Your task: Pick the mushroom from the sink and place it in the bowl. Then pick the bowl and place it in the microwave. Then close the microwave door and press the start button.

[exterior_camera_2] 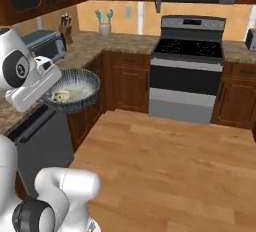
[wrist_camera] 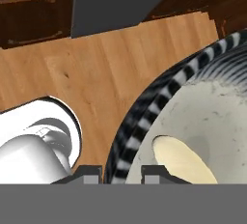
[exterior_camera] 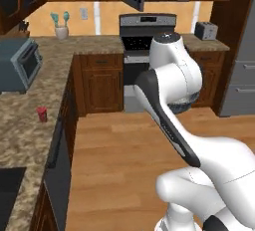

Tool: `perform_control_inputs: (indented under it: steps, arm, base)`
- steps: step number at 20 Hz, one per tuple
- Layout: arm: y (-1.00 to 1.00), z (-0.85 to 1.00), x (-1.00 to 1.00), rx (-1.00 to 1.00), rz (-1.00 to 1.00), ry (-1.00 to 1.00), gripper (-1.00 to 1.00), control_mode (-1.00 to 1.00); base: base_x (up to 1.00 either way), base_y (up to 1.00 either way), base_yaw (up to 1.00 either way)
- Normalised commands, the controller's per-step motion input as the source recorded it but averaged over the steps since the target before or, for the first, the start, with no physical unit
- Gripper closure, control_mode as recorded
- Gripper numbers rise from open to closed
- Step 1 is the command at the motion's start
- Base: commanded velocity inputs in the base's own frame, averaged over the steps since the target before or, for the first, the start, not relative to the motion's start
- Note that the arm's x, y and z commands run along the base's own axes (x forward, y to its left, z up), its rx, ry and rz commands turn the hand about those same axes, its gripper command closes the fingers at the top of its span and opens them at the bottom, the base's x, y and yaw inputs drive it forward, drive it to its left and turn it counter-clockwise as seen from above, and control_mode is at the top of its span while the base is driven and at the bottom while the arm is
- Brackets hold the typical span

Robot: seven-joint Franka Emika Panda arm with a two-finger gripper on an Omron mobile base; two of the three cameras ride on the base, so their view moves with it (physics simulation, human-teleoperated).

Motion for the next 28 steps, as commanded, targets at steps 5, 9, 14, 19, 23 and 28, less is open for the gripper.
perform_control_inputs:
  steps: [5,9,14,19,23,28]
  arm:
    - [0.00,0.00,0.00,0.00,0.00,0.00,1.00,1.00]
    - [0.00,0.00,0.00,0.00,0.00,0.00,1.00,1.00]
    - [0.00,0.00,0.00,0.00,0.00,0.00,1.00,1.00]
    - [0.00,0.00,0.00,0.00,0.00,0.00,1.00,1.00]
    - [0.00,0.00,0.00,0.00,0.00,0.00,1.00,1.00]
    - [0.00,0.00,0.00,0.00,0.00,0.00,1.00,1.00]
  base:
    - [0.98,-0.98,-0.26]
    - [1.00,-1.00,-0.24]
    - [1.00,-0.80,-0.20]
    - [1.00,-0.25,-0.05]
    - [1.00,0.00,0.00]
    - [1.00,0.01,0.00]
